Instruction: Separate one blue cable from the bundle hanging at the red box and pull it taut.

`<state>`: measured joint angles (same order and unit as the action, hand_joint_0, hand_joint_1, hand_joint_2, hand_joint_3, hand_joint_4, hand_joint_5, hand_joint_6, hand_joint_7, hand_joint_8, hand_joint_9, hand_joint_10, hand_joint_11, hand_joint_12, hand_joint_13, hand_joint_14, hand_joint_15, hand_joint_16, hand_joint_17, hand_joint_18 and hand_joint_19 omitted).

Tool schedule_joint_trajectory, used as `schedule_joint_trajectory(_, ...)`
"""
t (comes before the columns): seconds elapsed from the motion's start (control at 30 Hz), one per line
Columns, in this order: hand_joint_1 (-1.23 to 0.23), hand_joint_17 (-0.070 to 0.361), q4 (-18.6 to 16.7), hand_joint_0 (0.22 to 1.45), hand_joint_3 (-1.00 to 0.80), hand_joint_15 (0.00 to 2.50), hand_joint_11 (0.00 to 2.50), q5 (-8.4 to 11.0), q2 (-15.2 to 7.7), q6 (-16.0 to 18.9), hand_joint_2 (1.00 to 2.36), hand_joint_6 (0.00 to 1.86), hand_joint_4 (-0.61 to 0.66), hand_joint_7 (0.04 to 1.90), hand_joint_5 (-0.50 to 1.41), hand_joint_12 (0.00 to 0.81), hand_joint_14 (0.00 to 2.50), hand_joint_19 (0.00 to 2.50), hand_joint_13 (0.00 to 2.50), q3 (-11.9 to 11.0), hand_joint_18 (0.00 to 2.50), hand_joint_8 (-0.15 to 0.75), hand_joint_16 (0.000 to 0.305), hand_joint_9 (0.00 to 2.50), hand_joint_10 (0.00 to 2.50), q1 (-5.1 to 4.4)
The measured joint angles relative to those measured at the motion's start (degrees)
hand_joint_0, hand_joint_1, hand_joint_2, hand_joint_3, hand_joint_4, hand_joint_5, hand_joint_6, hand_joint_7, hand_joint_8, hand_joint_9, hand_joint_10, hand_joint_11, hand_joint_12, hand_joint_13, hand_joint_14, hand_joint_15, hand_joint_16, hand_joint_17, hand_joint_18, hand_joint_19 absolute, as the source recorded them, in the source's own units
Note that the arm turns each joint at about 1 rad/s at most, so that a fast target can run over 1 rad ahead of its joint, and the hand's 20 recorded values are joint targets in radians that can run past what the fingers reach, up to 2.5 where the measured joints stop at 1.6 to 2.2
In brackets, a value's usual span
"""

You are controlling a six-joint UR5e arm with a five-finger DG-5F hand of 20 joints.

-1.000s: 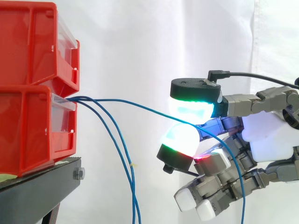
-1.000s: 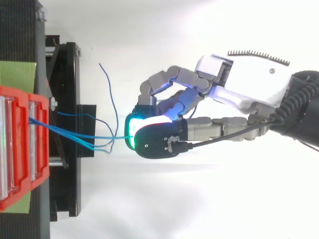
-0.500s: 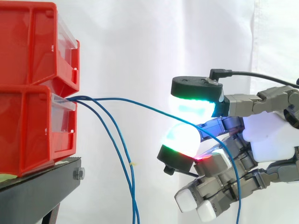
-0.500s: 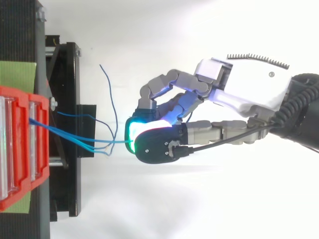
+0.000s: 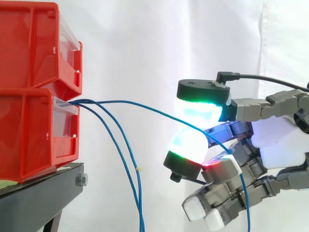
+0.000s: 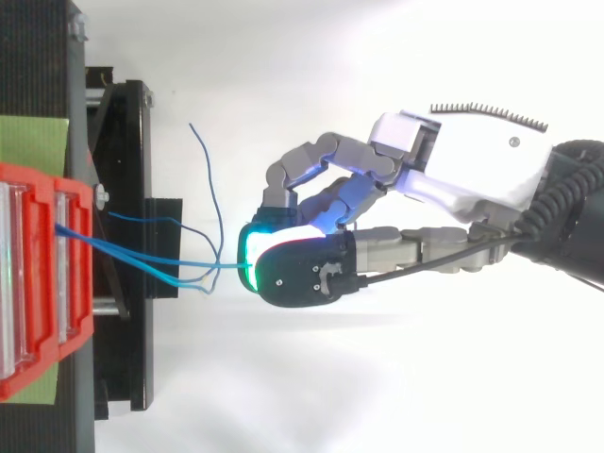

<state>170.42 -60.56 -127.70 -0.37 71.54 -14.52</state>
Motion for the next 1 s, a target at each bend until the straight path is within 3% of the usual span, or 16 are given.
schedule_joint_trajectory(0.17, -0.74, 0.115, 0.0, 0.65, -0.24, 0.58, 1.30, 0.00, 0.0, 0.0, 1.02, 0.97, 0.07, 0.98, -0.22, 0.361, 0.02, 0.52, 0.79, 0.0, 0.59, 0.285, 0.051, 1.10, 0.02, -0.05)
schedule_joint_trajectory(0.47, -0.78, 0.112, -0.1, 0.72, -0.40, 0.57, 1.33, 0.00, 0.0, 0.0, 1.01, 0.97, 0.03, 1.03, -0.22, 0.346, 0.02, 0.49, 0.81, 0.0, 0.61, 0.273, 0.050, 1.13, 0.02, -0.07)
schedule_joint_trajectory(0.57, -0.77, 0.110, -0.1, 0.73, -0.40, 0.58, 1.34, 0.00, 0.0, 0.0, 1.01, 0.97, -0.04, 1.10, -0.22, 0.341, 0.02, 0.49, 0.83, 0.0, 0.62, 0.264, 0.049, 1.16, 0.02, -0.07)
schedule_joint_trajectory(0.8, -0.56, 0.111, -0.1, 0.61, -0.50, 0.59, 1.36, 0.00, 0.0, 0.1, 1.00, 0.96, 0.08, 0.99, -0.20, 0.350, 0.02, 0.52, 0.84, 0.0, 0.61, 0.286, 0.049, 1.21, 0.02, -0.09)
schedule_joint_trajectory(1.0, -0.52, 0.114, 0.0, 0.57, -0.50, 0.59, 1.36, 0.00, 0.0, 0.2, 1.00, 0.96, 0.10, 0.98, -0.19, 0.361, 0.02, 0.53, 0.84, 0.0, 0.61, 0.295, 0.050, 1.22, 0.02, -0.11)
